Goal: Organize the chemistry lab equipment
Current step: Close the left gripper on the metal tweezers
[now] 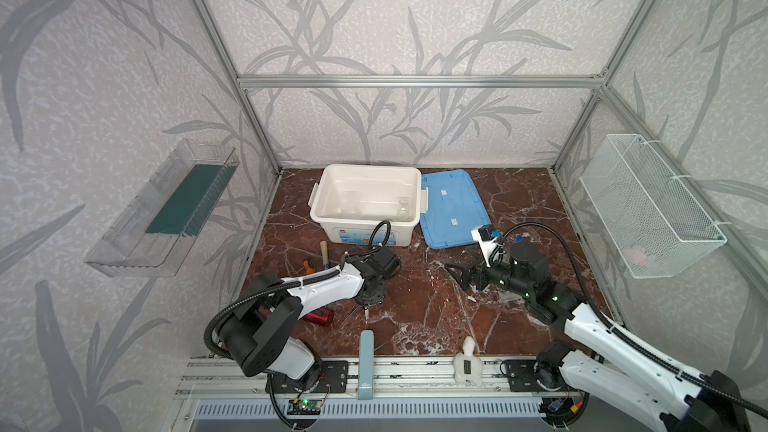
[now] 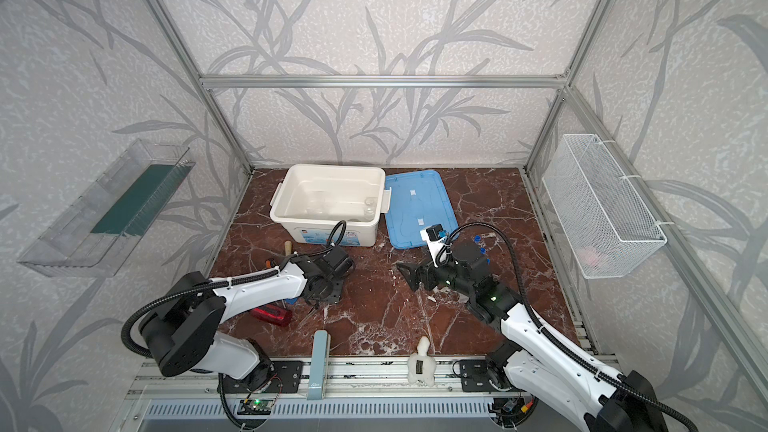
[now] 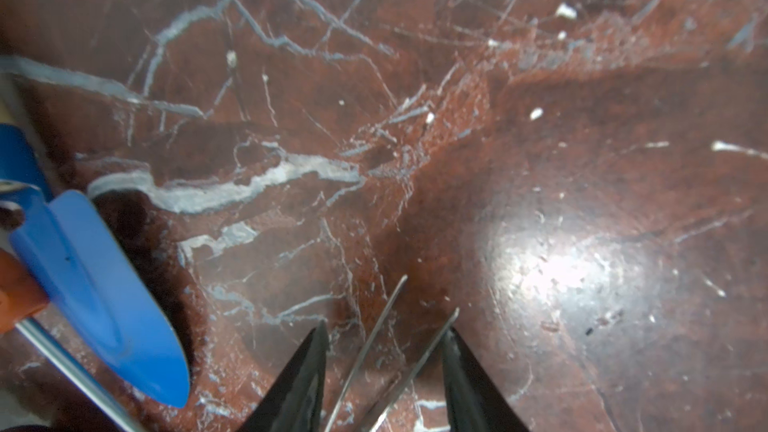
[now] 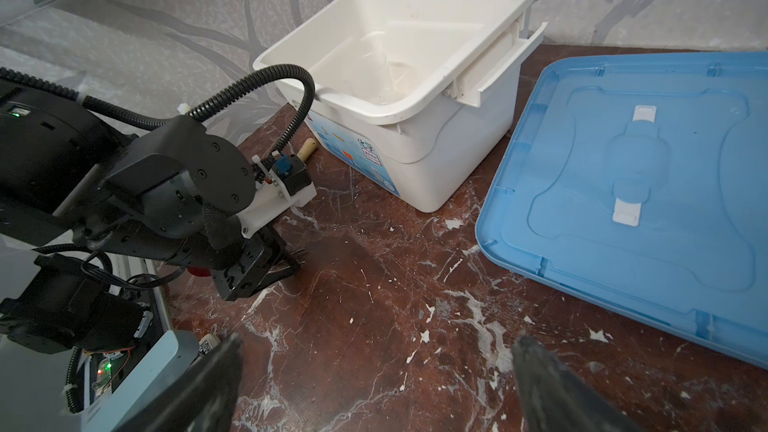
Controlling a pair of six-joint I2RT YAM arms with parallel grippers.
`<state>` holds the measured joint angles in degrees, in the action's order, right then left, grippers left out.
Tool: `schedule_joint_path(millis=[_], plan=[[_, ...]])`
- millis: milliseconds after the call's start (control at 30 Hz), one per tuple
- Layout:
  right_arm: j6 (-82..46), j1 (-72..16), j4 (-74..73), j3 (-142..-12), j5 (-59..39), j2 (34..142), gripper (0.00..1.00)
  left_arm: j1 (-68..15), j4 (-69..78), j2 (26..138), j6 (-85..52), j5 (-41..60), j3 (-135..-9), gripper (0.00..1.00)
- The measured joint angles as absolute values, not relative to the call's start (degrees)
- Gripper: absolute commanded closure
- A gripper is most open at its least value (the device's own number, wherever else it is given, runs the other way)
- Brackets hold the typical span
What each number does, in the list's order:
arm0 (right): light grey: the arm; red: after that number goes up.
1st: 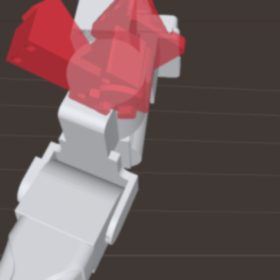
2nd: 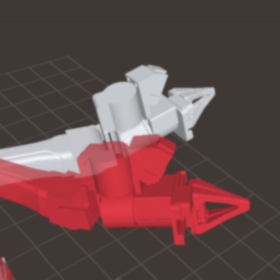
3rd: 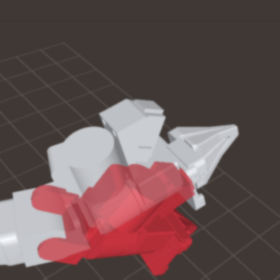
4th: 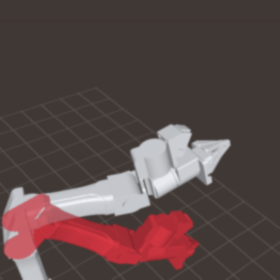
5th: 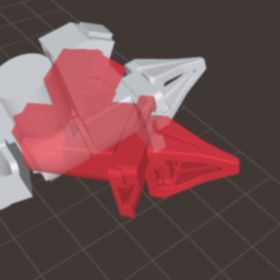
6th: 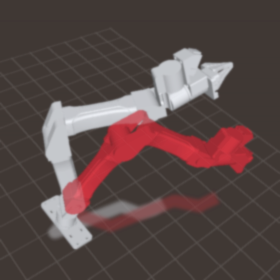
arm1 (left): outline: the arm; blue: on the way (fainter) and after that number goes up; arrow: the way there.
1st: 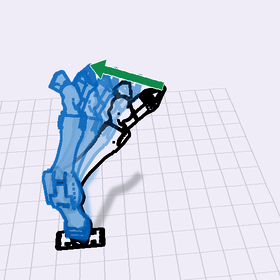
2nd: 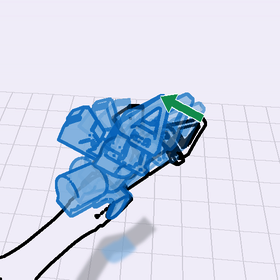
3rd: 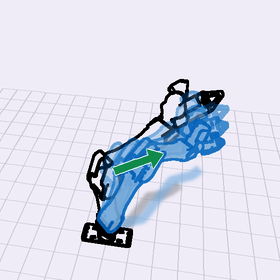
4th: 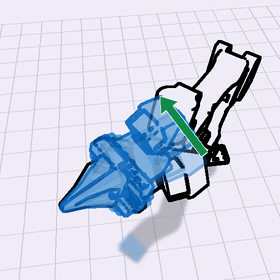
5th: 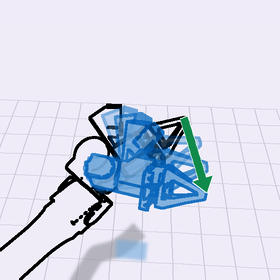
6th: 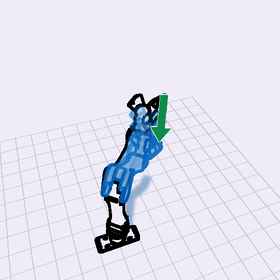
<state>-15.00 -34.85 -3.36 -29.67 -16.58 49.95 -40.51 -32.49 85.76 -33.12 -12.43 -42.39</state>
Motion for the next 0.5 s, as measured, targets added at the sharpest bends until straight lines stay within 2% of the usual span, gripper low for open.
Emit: schedule_joint_path(millis=[100,300,367,500], plan=[[-15.1,-34.9,-3.4,-29.7,-16.6,50.5,0.0,-40.5,-30.9,86.8,-33.2,-13.8,-42.7,0.63],[-15.2,-34.9,-3.5,-29.7,-16.6,51.0,0.0,-40.5,-28.5,91.2,-33.2,-16.1,-46.3,0.65],[-15.2,-34.9,-3.5,-29.7,-16.6,51.0,0.0,-40.5,-27.8,92.2,-33.2,-16.7,-47.0,0.61],[-15.0,-34.9,-3.4,-29.7,-16.5,51.0,0.0,-40.5,-27.7,91.1,-33.6,-16.6,-46.3,0.46]])
